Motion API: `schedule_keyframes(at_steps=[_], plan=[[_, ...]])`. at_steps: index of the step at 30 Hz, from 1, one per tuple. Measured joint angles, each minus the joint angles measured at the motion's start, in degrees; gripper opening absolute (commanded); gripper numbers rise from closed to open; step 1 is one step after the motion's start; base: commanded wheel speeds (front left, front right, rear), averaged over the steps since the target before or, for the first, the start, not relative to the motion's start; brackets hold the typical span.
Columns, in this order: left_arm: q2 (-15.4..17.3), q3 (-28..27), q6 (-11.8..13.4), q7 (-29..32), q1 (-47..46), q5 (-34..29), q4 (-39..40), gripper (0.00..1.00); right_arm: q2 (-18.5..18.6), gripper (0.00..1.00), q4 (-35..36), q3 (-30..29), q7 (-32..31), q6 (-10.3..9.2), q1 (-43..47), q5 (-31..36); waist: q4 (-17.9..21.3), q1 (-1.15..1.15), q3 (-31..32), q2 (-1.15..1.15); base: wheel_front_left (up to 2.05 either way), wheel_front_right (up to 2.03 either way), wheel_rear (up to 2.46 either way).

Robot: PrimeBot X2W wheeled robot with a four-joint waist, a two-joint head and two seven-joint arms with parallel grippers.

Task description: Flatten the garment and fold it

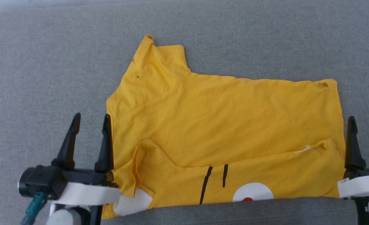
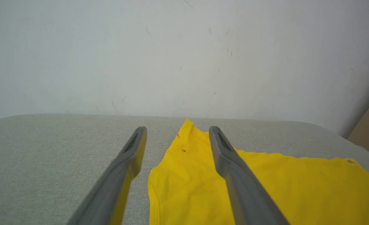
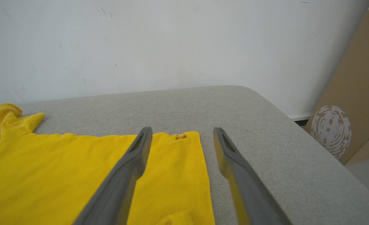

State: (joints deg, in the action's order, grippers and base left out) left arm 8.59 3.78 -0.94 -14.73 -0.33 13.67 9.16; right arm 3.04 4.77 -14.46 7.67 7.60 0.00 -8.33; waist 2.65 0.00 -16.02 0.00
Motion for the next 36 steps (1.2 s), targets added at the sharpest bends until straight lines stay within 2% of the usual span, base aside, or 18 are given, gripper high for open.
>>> schedule_keyframes(at_steps=[3,6,9,13,17,23,29,36], plan=[[1.53,-0.80,-0.98,0.11,-2.63,-0.01,-0.90,1.00,-0.01,1.00,-0.77,-0.05,0.52,0.00,-0.32,-0.14,0.41,0.00,-0.44,0.00,0.00,0.00,0.00],[3.59,-0.99,-2.14,4.46,-6.78,0.70,-0.70,1.00,0.00,1.00,-0.98,-0.20,0.68,0.00,-1.25,-0.24,0.79,0.00,-1.13,0.00,0.00,0.00,0.00],[4.56,-0.90,-3.67,12.37,-12.27,5.64,-0.36,1.00,-0.01,1.00,-1.37,-0.16,1.02,0.00,-1.59,-0.42,1.11,0.00,-2.14,0.00,0.00,0.00,0.00],[9.84,0.26,-5.09,23.38,-21.45,8.36,-0.73,1.00,-0.01,1.00,-2.00,0.63,1.27,0.00,-2.80,-0.85,1.69,0.00,-4.02,0.00,0.00,0.00,0.00],[13.19,3.47,-5.67,33.53,-31.52,11.72,-2.41,1.00,0.00,1.00,-2.93,1.43,1.68,0.00,-4.09,-0.93,2.38,0.01,-6.34,0.00,0.00,0.00,0.00],[15.02,8.78,-6.10,46.07,-45.43,16.55,-9.17,1.00,-0.01,1.00,-4.43,2.65,2.47,0.00,-6.34,-1.35,3.41,0.01,-10.29,0.00,0.00,0.00,0.00],[17.02,12.28,-6.14,53.75,-54.45,18.02,-15.78,1.00,-0.02,1.00,-6.08,4.53,3.04,0.00,-8.97,-1.96,4.91,0.01,-14.15,0.00,0.00,0.00,0.00],[20.07,14.46,-6.14,60.22,-59.43,17.51,-20.34,1.00,-0.04,1.00,-8.03,5.52,4.06,0.00,-10.57,-3.19,7.33,0.01,-18.12,0.00,0.00,0.00,0.00]])
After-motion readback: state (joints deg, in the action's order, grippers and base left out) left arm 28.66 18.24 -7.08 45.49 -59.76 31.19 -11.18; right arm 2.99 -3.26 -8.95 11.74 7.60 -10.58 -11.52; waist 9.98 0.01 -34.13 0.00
